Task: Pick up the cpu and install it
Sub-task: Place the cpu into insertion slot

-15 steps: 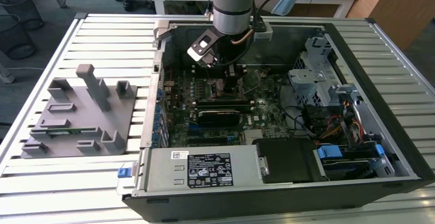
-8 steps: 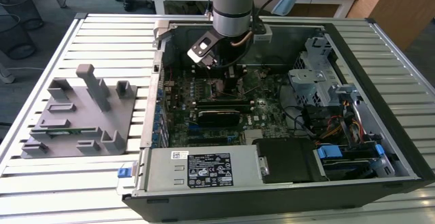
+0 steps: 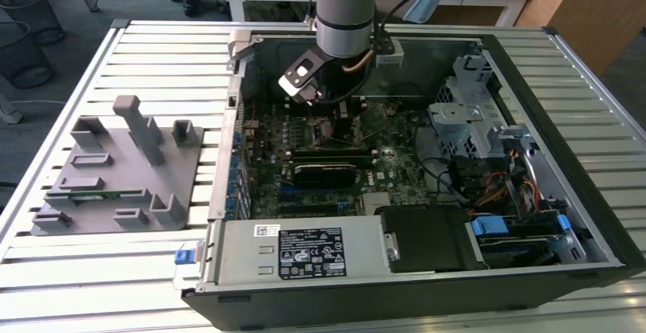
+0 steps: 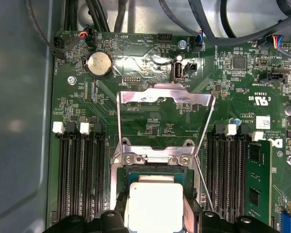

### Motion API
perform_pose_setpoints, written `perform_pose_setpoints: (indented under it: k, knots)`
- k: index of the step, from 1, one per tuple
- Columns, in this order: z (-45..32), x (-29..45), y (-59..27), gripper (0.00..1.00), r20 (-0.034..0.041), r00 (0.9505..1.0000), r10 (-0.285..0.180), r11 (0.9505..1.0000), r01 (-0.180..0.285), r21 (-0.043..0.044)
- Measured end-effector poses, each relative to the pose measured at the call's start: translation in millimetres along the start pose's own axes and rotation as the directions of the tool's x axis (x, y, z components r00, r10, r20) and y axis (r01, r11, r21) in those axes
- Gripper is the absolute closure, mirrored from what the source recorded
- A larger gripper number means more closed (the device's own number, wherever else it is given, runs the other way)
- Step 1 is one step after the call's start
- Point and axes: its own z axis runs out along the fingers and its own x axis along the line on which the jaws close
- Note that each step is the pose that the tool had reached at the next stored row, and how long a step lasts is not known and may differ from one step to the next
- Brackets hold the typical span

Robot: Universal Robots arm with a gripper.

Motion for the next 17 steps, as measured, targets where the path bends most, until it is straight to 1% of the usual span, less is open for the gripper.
perform_pose_setpoints:
  k: [6, 16, 17]
  knots:
    - [2.4, 0.1, 0.4, 0.47, -0.0008, 1.0000, 0.005, 1.0000, -0.005, 0.0002]
    - [3.3, 0.2, 0.5, 0.47, -0.0015, 1.0000, 0.005, 1.0000, -0.005, 0.0000]
    - [3.3, 0.2, 0.5, 0.46, -0.0014, 1.0000, 0.005, 1.0000, -0.005, 0.0001]
